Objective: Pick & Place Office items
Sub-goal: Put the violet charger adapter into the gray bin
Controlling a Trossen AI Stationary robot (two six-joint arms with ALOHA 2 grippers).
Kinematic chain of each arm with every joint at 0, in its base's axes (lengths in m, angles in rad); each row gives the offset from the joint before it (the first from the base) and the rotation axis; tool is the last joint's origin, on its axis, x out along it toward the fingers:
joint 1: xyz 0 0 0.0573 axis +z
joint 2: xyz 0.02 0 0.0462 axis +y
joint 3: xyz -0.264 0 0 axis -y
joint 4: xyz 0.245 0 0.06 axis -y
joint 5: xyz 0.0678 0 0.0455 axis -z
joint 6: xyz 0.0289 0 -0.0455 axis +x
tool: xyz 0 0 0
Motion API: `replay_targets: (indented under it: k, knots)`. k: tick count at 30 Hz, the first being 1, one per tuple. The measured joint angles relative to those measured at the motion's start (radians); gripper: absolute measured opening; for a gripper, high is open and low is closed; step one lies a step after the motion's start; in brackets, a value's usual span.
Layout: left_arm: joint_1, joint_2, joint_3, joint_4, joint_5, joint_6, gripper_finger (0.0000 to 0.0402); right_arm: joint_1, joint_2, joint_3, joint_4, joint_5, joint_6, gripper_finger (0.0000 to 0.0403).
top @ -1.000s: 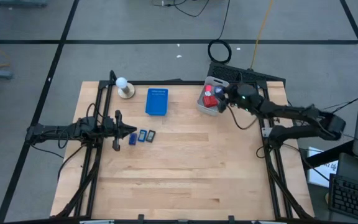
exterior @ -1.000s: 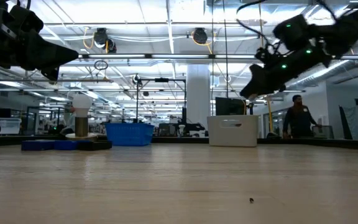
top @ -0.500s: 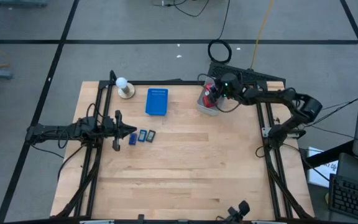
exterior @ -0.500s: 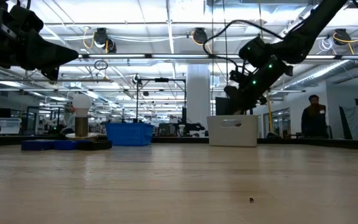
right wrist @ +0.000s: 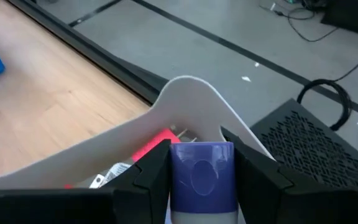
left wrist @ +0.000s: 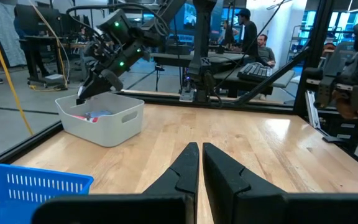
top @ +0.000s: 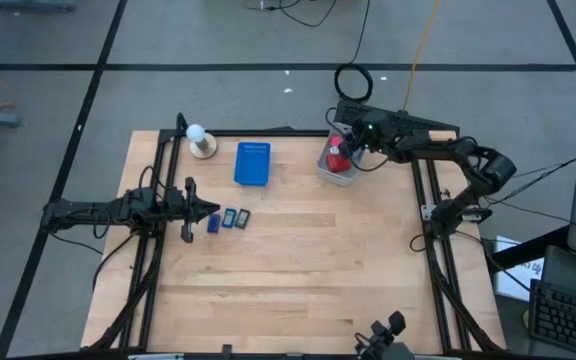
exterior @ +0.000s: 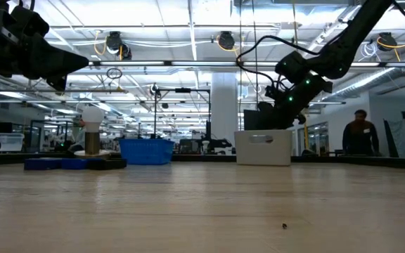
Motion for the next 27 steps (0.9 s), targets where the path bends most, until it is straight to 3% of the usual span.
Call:
replay_targets:
  k: [27]
  knots:
    - [0.0, 0.0, 0.0, 0.0, 0.0, 0.0, 0.0021, 0.003, 0.118, 0.0, 0.043, -0.032, 0.015, 0.0136]
